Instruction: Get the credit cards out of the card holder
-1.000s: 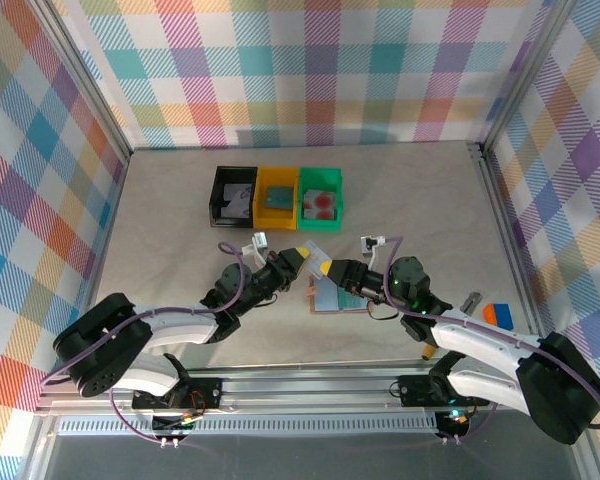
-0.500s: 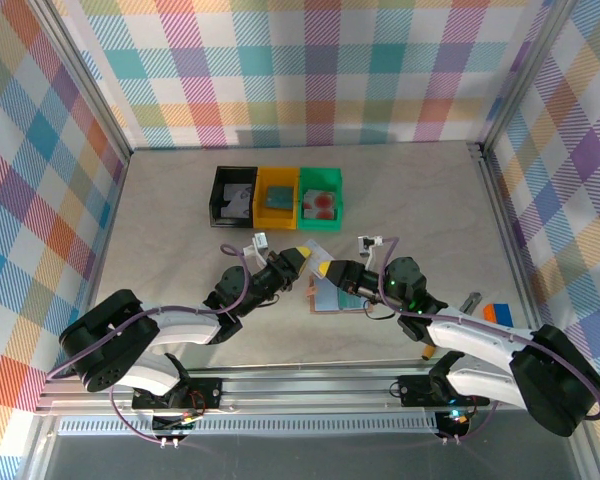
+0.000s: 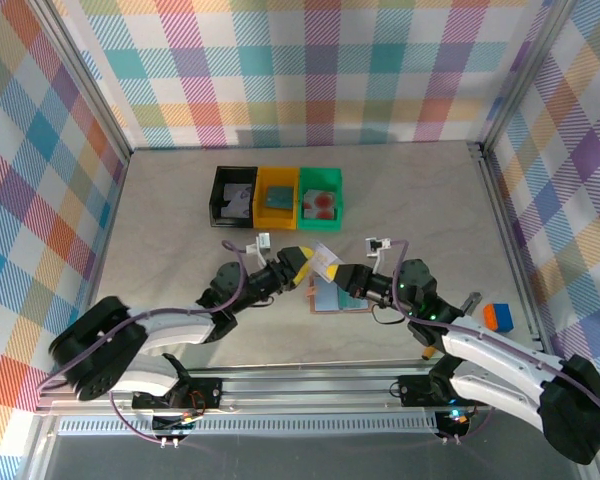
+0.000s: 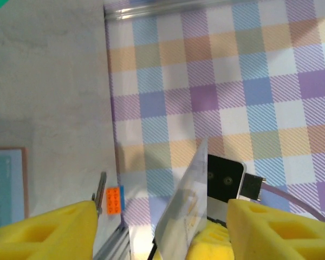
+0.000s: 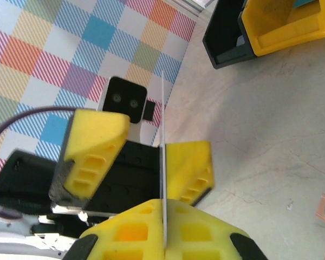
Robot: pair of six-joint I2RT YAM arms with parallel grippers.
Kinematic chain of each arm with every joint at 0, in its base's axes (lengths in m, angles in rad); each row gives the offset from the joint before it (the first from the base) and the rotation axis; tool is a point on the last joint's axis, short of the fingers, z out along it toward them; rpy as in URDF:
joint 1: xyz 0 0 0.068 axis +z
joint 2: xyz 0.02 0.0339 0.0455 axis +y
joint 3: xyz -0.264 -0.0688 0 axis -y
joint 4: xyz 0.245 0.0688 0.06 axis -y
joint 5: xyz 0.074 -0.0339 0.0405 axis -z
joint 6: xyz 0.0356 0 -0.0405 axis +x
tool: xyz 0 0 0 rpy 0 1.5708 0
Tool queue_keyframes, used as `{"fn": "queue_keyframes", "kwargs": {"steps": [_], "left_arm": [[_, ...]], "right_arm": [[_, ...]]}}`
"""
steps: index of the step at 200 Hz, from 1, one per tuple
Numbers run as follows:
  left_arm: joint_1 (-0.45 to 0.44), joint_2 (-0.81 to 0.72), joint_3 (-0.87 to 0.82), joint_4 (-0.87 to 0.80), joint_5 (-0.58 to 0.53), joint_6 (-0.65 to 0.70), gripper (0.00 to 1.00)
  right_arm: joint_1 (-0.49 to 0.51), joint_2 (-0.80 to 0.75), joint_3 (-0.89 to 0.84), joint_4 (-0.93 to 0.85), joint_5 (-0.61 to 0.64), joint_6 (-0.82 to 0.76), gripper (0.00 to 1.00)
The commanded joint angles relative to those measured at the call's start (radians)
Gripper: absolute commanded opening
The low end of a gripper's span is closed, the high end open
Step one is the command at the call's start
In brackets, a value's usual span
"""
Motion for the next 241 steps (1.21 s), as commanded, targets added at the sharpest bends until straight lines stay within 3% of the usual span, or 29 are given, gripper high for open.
{"fn": "queue_keyframes", "kwargs": {"steps": [1, 18, 27, 34, 54, 84, 112, 129, 155, 176, 241], "left_arm": [[0.076, -0.196, 0.075, -0.431, 0.237, 0.15, 0.66], [0.125, -0.345, 0.198, -0.862, 0.311, 0.352, 0.66], [0.151, -0.393, 0.273, -1.059, 0.337, 0.448, 0.74], [0.172, -0.403, 0.325, -1.176, 0.379, 0.52, 0.76], [0.212, -0.366, 0.432, -1.388, 0.551, 0.663, 0.75], [0.23, -0.289, 0.534, -1.631, 0.643, 0.878, 0.71], [0.237, -0.26, 0.521, -1.583, 0.74, 0.884, 0.71], [0.237, -0.263, 0.504, -1.561, 0.733, 0.895, 0.7], [0.237, -0.272, 0.457, -1.401, 0.774, 0.796, 0.69], [0.237, -0.29, 0.424, -1.236, 0.793, 0.702, 0.68], [0.228, -0.302, 0.372, -1.078, 0.793, 0.613, 0.62]], "right_arm": [[-0.023, -0.05, 0.048, -0.148, -0.073, -0.086, 0.0], [-0.058, -0.062, 0.073, -0.235, -0.154, -0.121, 0.0], [-0.081, -0.063, 0.081, -0.26, -0.204, -0.131, 0.0], [-0.105, -0.061, 0.083, -0.262, -0.254, -0.133, 0.0], [-0.154, -0.037, 0.094, -0.239, -0.386, -0.142, 0.0], [-0.164, 0.005, 0.146, -0.234, -0.546, -0.207, 0.0], [-0.164, 0.009, 0.157, -0.213, -0.633, -0.235, 0.0], [-0.164, 0.035, 0.155, -0.17, -0.702, -0.23, 0.0], [-0.162, 0.054, 0.159, -0.149, -0.754, -0.224, 0.0], [-0.161, 0.059, 0.16, -0.117, -0.779, -0.211, 0.0], [-0.092, 0.129, 0.177, -0.004, -0.796, -0.158, 0.0]]}}
